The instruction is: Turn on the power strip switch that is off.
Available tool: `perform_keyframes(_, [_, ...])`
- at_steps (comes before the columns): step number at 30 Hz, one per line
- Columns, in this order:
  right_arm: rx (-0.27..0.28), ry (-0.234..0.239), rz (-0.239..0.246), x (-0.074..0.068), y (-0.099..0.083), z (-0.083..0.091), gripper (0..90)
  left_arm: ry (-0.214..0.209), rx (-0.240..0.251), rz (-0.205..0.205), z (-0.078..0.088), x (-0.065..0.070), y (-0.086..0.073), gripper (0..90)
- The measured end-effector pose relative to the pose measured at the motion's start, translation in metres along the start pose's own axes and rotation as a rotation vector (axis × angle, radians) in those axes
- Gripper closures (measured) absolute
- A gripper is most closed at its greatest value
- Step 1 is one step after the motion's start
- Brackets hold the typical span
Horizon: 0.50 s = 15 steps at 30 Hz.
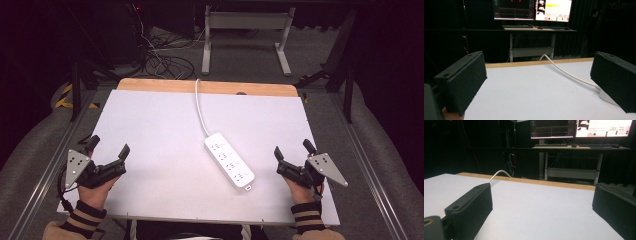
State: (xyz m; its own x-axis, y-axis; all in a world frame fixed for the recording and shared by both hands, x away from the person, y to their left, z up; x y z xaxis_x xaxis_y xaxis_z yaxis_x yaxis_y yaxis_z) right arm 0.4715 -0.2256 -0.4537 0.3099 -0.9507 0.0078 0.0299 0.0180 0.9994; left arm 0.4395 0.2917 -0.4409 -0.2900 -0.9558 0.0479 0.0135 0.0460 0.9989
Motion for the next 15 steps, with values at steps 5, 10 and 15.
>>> perform_keyframes(5, [0.006, 0.005, -0.003, -0.0006, 0.0003, -0.0003, 2.9, 0.001, -0.001, 0.0, 0.0, -0.0007, 0.0001, 1.1])
perform_keyframes(10, [0.006, 0.011, 0.016, -0.0029, 0.0007, 0.001, 19.7, 0.002, 0.002, 0.001, 0.0006, -0.0005, 0.0006, 1.2])
perform_keyframes(15, [-0.021, 0.05, 0.04, -0.0047, 0.0006, 0.0057, 90.0, 0.004, 0.002, 0.009, 0.0005, -0.0013, 0.0007, 1.2])
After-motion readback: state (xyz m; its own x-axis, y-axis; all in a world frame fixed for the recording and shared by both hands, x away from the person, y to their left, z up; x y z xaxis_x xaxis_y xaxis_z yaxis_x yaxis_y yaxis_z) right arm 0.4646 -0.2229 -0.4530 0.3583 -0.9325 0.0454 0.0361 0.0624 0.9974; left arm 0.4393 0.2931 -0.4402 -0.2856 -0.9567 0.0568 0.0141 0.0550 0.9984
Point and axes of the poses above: each handheld gripper's, and its own axes: z roughly backward along the jaws, y roughly out of its top, x roughly to its right, the point moved 6 cm from there along -z, roughly forward along the jaws, and after that the axes turned 1 degree about z, right-handed, at the moved point
